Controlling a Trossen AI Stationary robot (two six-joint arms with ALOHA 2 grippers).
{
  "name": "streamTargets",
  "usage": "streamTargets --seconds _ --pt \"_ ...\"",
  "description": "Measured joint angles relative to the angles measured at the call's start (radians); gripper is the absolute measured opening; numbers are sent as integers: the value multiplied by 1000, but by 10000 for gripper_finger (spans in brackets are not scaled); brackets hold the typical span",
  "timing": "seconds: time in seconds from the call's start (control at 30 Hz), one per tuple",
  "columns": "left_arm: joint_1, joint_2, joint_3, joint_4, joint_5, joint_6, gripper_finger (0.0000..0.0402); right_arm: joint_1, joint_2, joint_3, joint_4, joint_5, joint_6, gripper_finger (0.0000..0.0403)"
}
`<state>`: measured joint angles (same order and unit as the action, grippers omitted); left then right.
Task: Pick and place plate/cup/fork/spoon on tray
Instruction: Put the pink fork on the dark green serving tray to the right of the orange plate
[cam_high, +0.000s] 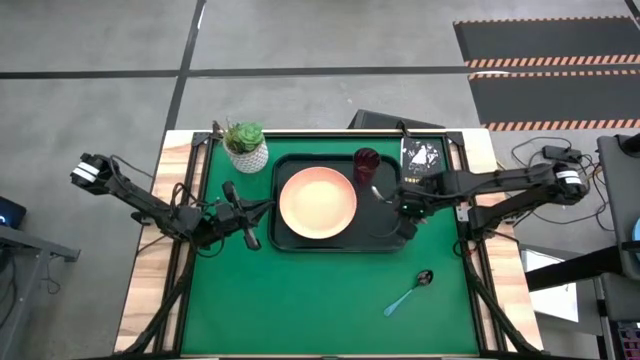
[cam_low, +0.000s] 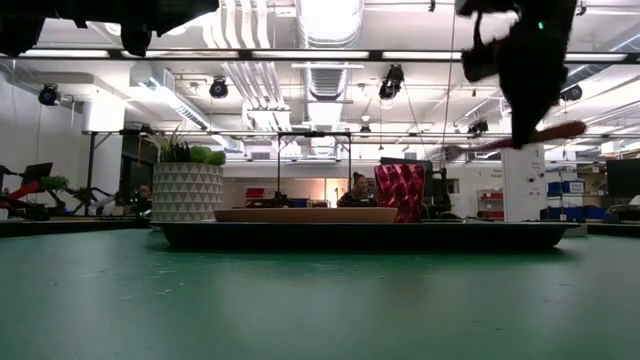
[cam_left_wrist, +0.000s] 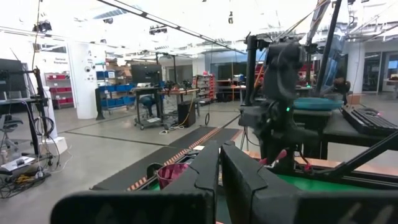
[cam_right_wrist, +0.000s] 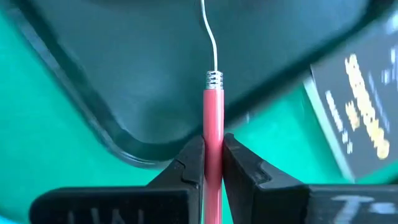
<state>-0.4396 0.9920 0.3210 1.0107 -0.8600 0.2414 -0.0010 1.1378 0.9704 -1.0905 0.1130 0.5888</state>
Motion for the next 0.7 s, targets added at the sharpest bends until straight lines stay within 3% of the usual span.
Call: streamTargets --seconds 0.1,0.3,0.53,0.7 --pt "1 -1 0 1 0 1 0 1 -6 -52 -3 9 95 28" --pt "2 -5 5 2 0 5 0 -10 24 -110 37 140 379 28" --pt "3 -6 5 2 0 9 0 -8 119 -126 202 123 559 29" --pt "3 -4 5 1 0 9 0 -8 228 -127 201 144 671 29"
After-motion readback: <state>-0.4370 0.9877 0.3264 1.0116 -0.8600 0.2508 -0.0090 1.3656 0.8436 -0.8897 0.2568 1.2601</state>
